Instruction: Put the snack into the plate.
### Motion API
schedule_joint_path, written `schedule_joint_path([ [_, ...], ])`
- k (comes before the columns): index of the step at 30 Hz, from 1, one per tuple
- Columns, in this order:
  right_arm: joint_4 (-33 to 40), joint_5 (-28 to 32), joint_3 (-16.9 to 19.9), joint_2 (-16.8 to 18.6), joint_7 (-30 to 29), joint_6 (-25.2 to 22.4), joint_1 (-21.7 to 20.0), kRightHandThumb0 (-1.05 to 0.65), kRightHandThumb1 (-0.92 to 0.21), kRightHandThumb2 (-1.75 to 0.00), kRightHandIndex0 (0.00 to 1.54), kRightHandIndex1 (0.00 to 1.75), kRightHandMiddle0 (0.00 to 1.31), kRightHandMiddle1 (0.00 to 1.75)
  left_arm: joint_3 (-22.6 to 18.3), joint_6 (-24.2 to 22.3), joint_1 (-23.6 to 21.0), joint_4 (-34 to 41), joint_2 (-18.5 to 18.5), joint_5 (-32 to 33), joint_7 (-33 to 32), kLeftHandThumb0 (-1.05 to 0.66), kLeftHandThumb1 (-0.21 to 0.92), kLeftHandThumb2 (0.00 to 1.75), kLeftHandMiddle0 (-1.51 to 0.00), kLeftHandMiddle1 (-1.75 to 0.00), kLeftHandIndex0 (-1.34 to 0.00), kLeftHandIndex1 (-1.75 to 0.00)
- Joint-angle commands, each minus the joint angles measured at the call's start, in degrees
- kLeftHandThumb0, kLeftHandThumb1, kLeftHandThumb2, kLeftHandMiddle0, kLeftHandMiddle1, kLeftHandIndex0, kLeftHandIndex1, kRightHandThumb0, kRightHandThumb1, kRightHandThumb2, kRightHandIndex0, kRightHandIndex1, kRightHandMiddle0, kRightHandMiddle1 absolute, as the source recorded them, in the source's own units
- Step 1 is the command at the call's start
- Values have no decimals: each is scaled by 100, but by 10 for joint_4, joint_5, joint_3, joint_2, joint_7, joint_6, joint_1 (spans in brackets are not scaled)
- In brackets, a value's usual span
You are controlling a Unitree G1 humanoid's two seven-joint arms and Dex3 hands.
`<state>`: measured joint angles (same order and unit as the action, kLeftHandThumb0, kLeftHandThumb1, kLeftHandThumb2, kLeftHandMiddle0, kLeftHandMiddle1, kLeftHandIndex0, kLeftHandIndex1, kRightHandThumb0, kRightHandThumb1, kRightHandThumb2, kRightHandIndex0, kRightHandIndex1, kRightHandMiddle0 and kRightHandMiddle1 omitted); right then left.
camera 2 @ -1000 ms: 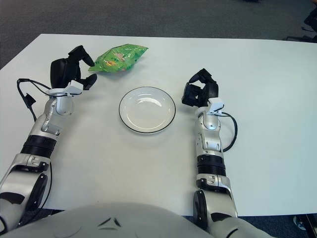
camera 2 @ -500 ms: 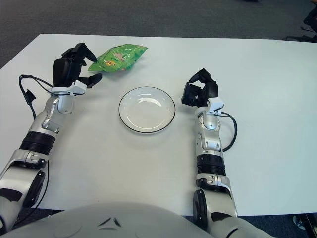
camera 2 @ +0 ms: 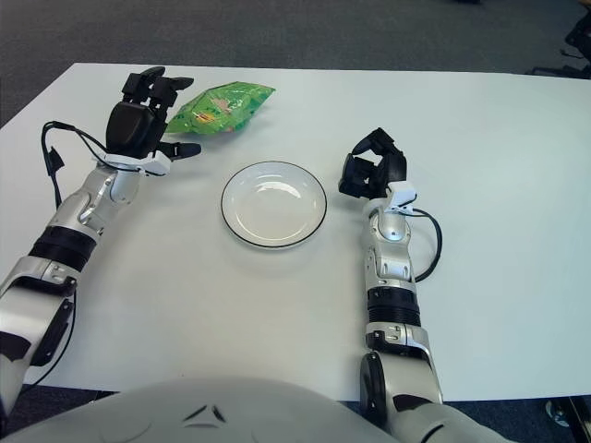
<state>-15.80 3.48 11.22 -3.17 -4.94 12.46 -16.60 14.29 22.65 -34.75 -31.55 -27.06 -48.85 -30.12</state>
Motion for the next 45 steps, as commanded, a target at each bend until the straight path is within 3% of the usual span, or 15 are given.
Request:
schedule_joint_path([
  [1, -38, 0, -1, 15, -2, 2, 68, -53, -21, -145, 132, 175, 71, 175, 15, -14, -19, -10, -10, -16, 0, -104, 78, 36, 0, -1, 0, -6],
  [14, -38, 1, -2, 16, -1, 3, 69, -53, -21, -145, 132, 175, 71, 175, 69, -56, -71, -102, 3, -45, -19, -105, 79, 24, 0, 0, 0, 0],
  [22, -35, 2, -3, 17, 1, 5, 72, -53, -21, -145, 132, 175, 71, 175, 85, -32, -88, -138, 0, -21, 18, -105, 82, 22, 0, 0, 0, 0],
  [27, -31, 3, -3, 17, 1, 3, 75, -53, -21, -145, 131, 175, 70, 175, 105, -10, -126, -205, 6, -19, 44, -105, 90, 21, 0, 0, 0, 0],
  [42, -19, 5, -5, 20, 4, 3, 82, -52, -22, -144, 131, 175, 70, 175, 126, 48, -182, -297, 26, 18, 115, -105, 92, 73, 0, 0, -2, -3],
  [45, -17, 4, -6, 21, 5, 4, 83, -52, -22, -144, 131, 175, 70, 175, 129, 53, -192, -310, 30, 24, 133, -105, 92, 80, 0, 0, -1, -13],
])
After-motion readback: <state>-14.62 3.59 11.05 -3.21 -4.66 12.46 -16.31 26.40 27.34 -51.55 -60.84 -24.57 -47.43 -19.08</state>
